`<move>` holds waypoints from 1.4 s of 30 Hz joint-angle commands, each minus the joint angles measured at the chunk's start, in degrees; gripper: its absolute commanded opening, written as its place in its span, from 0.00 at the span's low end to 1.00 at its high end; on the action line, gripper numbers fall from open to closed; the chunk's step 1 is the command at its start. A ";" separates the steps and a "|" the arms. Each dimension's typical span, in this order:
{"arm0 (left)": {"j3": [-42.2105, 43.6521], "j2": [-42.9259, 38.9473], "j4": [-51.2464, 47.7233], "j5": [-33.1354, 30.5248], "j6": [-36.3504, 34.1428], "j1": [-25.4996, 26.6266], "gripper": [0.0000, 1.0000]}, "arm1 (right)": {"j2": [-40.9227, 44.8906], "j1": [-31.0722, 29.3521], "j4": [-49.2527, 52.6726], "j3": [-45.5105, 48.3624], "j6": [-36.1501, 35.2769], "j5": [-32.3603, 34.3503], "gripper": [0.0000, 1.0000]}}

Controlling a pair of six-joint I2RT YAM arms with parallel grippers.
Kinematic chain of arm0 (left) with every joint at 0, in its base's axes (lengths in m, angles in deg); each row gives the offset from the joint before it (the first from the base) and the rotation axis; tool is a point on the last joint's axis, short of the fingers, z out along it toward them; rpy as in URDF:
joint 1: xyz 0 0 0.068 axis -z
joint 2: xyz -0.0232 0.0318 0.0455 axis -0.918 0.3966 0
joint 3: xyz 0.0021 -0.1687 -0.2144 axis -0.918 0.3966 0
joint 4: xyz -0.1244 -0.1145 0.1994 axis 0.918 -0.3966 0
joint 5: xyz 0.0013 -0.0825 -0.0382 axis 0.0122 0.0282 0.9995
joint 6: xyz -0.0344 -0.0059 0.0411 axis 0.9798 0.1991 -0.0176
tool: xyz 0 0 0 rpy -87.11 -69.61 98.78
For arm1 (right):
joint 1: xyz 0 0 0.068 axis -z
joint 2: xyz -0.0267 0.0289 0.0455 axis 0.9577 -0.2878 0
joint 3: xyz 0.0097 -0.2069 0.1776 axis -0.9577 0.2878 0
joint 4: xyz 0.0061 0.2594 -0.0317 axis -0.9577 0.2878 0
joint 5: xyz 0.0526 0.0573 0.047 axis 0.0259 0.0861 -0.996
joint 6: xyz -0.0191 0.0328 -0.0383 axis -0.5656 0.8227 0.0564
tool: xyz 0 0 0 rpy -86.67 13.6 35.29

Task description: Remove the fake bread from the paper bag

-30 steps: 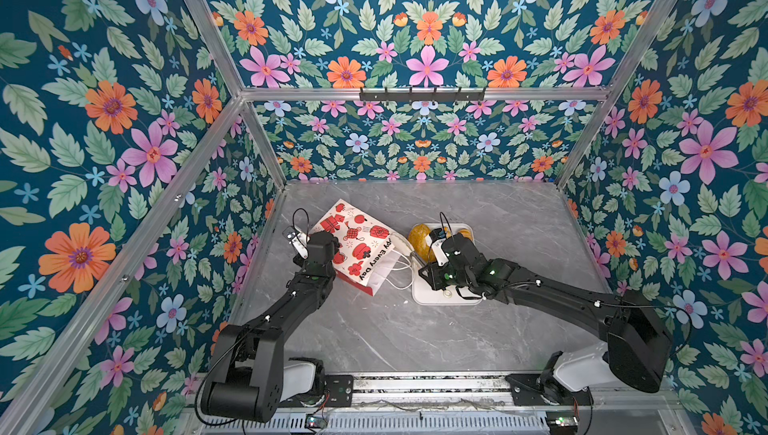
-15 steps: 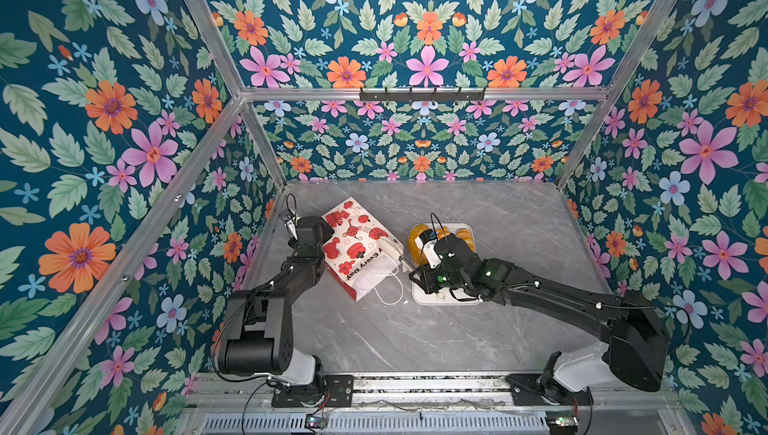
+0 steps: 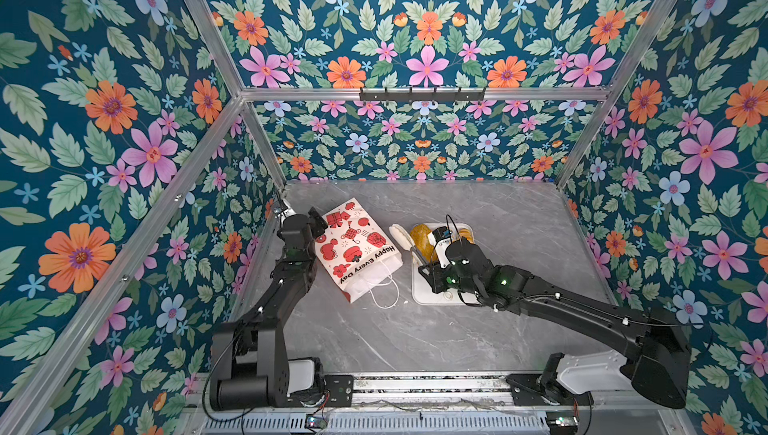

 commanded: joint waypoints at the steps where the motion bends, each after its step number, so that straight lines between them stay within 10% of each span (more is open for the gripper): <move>1: -1.99 -6.00 -2.48 1.06 -7.50 2.94 0.79 | 2.19 1.04 -2.08 1.42 0.84 5.78 0.00; 9: -22.35 -5.98 -37.21 20.96 -25.13 18.63 0.67 | 10.42 3.99 2.60 8.23 4.27 5.56 0.02; 21: -49.77 10.45 -89.02 24.17 -44.11 29.70 0.67 | 21.20 4.00 6.34 18.23 10.39 4.07 0.04; 42: -41.83 19.10 -94.93 22.35 -36.63 40.04 0.64 | 29.46 4.01 10.34 22.44 12.09 6.01 0.05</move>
